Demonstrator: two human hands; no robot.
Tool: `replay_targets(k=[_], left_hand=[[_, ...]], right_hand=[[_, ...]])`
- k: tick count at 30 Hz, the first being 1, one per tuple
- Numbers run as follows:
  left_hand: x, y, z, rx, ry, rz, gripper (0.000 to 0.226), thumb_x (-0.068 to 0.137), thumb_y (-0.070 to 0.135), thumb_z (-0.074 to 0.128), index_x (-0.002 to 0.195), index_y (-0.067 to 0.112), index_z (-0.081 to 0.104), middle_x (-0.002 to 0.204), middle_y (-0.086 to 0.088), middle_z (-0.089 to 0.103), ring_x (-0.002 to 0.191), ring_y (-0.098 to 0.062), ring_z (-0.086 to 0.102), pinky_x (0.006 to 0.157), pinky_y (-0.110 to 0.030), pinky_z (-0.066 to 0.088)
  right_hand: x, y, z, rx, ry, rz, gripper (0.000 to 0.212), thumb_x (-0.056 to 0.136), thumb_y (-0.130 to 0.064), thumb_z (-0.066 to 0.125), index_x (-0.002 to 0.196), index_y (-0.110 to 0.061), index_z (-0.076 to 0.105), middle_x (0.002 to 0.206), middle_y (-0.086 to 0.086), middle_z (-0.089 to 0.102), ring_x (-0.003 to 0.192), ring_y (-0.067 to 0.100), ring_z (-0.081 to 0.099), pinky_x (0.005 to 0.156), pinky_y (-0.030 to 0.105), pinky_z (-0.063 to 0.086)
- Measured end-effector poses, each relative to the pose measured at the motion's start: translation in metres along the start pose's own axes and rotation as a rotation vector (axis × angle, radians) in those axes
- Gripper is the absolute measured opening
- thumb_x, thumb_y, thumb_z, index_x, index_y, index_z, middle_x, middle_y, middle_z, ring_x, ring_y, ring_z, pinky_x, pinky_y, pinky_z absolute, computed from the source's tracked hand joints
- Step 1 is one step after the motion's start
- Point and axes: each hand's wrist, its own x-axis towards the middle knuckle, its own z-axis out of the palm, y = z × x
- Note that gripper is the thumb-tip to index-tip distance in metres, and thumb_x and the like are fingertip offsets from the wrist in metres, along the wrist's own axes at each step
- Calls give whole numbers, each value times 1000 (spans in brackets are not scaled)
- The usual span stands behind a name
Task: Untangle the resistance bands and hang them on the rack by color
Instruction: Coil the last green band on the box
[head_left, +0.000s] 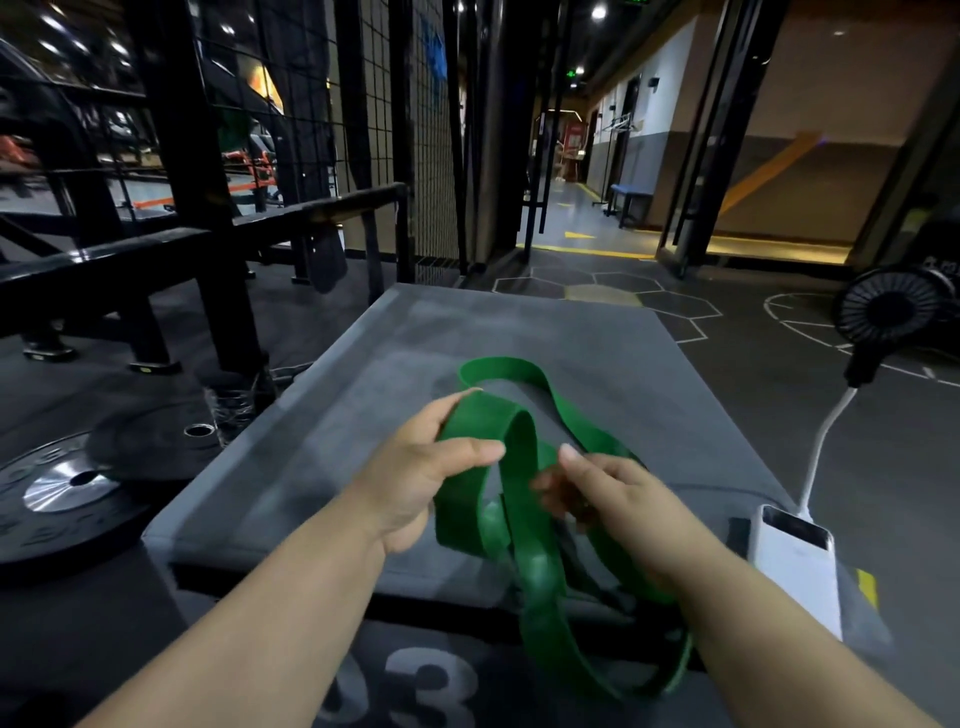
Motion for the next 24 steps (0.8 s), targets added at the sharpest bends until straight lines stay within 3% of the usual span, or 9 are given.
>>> replay_targets(k=[3, 5, 7, 9, 12, 15, 18, 21, 24], left_hand=[[-7, -9, 15, 36, -54, -39, 64, 82, 1, 68, 140, 15, 45, 123, -10, 66, 111, -23, 64, 96, -37, 50], [-9, -15, 22, 30, -77, -52, 60, 89, -1, 58, 144, 16, 40, 128, -9, 63, 118, -23, 60, 104, -40, 45], [-10, -18, 28, 5, -66, -49, 59, 92, -8, 49, 145, 14, 38, 128, -5, 62, 120, -19, 58, 106, -37, 44], [-9, -19, 33, -47, -57, -36, 56, 90, -17, 39, 137, 13, 45, 116, -2, 65, 110, -15, 62, 96, -29, 50], [-4, -16, 34, -57, 35, 2, 48, 88, -18, 35, 118, 10, 59, 89, -6, 62, 83, -16, 64, 77, -26, 52], [13, -25, 18, 115, 258, 67, 35, 91, -8, 44, 113, 13, 61, 78, -2, 50, 73, -15, 54, 78, -30, 50], [24, -40, 9, 327, 180, 28, 28, 90, 3, 59, 107, 25, 58, 91, 2, 55, 87, -13, 55, 92, -31, 44], [31, -57, 20, 437, 8, -27, 30, 90, 5, 62, 112, 22, 52, 111, 1, 56, 111, -16, 53, 101, -31, 41], [37, -66, 31, 442, -100, -30, 31, 89, 11, 64, 116, 24, 54, 122, 0, 60, 121, -14, 52, 107, -37, 41]], right_hand=[[3, 4, 21, 296, -145, 108, 57, 81, -66, 47, 87, -15, 72, 79, 2, 71, 72, 13, 64, 62, 23, 48], [8, 8, 27, 435, -163, 110, 63, 72, -73, 54, 98, -20, 75, 99, 4, 73, 89, 17, 68, 79, 33, 52], [11, 10, 30, 538, -182, 91, 54, 82, -61, 56, 114, -20, 71, 117, 9, 70, 111, 25, 65, 100, 46, 47], [13, 9, 31, 575, -157, 44, 42, 88, -41, 60, 119, -12, 66, 119, 15, 68, 115, 32, 63, 105, 51, 43], [17, 6, 29, 624, -19, -8, 30, 92, -25, 57, 110, -4, 68, 109, 18, 71, 107, 36, 66, 98, 47, 50], [15, -7, 15, 754, 45, -24, 27, 87, -25, 53, 90, -1, 66, 74, 17, 68, 69, 29, 66, 68, 36, 55], [7, -19, 0, 861, -47, 1, 31, 80, -32, 52, 81, -3, 64, 58, 13, 53, 48, 23, 53, 51, 29, 49], [1, -18, -11, 880, -147, -30, 31, 82, -31, 52, 77, -5, 69, 53, 11, 49, 42, 21, 47, 45, 25, 45], [-4, -16, -19, 881, -305, -129, 34, 72, -29, 76, 92, -2, 69, 57, 12, 52, 45, 22, 51, 50, 28, 48]])
